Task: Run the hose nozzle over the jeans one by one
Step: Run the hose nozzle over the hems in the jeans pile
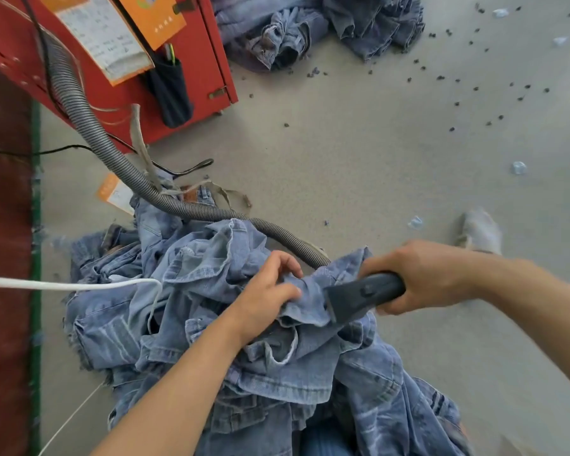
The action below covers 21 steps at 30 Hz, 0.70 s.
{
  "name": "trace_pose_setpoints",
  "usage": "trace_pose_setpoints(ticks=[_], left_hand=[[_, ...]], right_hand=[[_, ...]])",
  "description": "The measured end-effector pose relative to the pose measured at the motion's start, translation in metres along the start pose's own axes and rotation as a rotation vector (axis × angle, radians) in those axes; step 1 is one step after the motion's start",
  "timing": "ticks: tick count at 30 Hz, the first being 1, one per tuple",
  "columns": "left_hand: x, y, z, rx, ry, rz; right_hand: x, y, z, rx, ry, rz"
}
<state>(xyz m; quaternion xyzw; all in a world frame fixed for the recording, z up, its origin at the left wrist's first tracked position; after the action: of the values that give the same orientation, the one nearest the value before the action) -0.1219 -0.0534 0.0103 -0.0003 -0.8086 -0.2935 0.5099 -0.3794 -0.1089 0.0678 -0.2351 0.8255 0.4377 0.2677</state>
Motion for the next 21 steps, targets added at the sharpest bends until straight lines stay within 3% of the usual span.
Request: trace_pose_setpoints(ticks=[2,4,7,9,14,18,19,21], left_hand=[[0.0,-0.002,-0.002,0.043,0.179,-0.064],[-0.001,-0.002,-0.003,0.043,0.271,-0.101],[-0.003,-0.004,-0.002,0.021,0.233,-0.074],[-0.005,-0.004,0.0,0.016,0.175,-0.049],[-0.005,-0.002,-0.001,0.023,0.14,-0.045],[-0.006,-0.002,-0.009,0.04,0.454,-0.079],[-0.009,-0.003,-0.012,0.05,0.458,-0.07],[-0.005,-0.003,-0.017,0.054,0.247,-0.032]], right_hand=[[-0.018,-0.01,0.014,-0.014,0.046,-0.069],[-0.029,-0.012,0.017,0.091,-0.085,-0.141],[-0.029,-0.002,-0.009,0.347,-0.422,-0.18],[-0.018,0.009,-0.032,0.468,-0.512,-0.143],[0.019,0.02,-0.05,0.478,-0.4,-0.002],[0.029,0.013,-0.044,0.524,-0.401,0.017],[0.03,0.012,-0.044,0.531,-0.407,0.022],[0.032,0.011,-0.043,0.54,-0.404,0.035]])
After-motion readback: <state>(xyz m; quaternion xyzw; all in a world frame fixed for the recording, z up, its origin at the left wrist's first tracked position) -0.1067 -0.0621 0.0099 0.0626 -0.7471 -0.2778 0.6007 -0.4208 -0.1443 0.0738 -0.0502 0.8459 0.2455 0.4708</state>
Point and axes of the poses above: each hand's wrist, its own y-axis away from the middle knuckle, its own z-axis out of the palm, x = y × z, the point moved 2 cm from there along -y, towards the middle knuckle, and after that the axes turned 15 degrees about -y, right-handed, at the moved point
